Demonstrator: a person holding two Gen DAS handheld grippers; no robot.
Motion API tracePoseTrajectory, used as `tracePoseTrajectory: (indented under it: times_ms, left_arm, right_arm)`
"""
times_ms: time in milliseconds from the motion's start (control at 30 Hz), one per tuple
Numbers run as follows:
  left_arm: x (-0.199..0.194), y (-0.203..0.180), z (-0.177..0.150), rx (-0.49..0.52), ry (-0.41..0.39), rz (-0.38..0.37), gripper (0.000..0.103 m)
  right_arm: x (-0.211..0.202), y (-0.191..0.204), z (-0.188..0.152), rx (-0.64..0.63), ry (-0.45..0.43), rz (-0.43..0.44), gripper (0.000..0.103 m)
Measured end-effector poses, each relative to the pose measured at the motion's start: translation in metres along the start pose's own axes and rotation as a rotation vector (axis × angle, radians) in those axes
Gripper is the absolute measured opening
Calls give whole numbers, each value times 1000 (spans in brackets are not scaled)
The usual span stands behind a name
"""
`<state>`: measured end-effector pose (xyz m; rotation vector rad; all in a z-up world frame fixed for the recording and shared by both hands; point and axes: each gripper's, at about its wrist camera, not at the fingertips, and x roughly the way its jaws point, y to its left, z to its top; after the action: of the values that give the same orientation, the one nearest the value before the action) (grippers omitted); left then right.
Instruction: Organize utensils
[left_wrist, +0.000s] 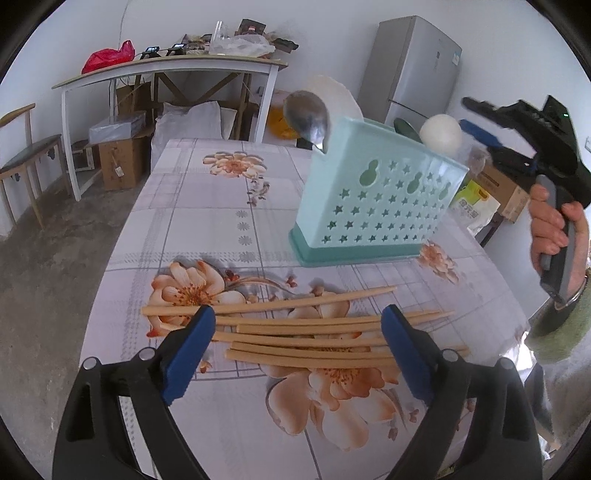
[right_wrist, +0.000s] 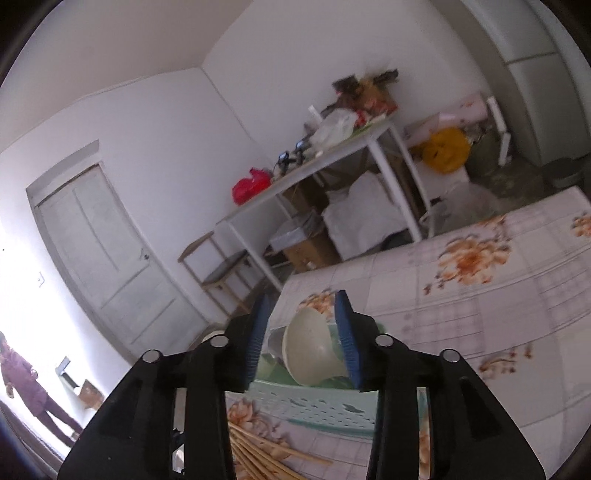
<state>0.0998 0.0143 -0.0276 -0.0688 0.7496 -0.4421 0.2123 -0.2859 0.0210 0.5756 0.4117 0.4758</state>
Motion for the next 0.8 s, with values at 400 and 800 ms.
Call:
tracePoseTrajectory:
  times_ms: [400,800]
  left_arm:
    - [-4,-4,13,103,-65,64,89]
    - [66,23,41,212,103,158,14]
  right_arm:
    - [-46,17,-51,52,46,-13,44]
    - [57,59,-205,210,646,-51,28]
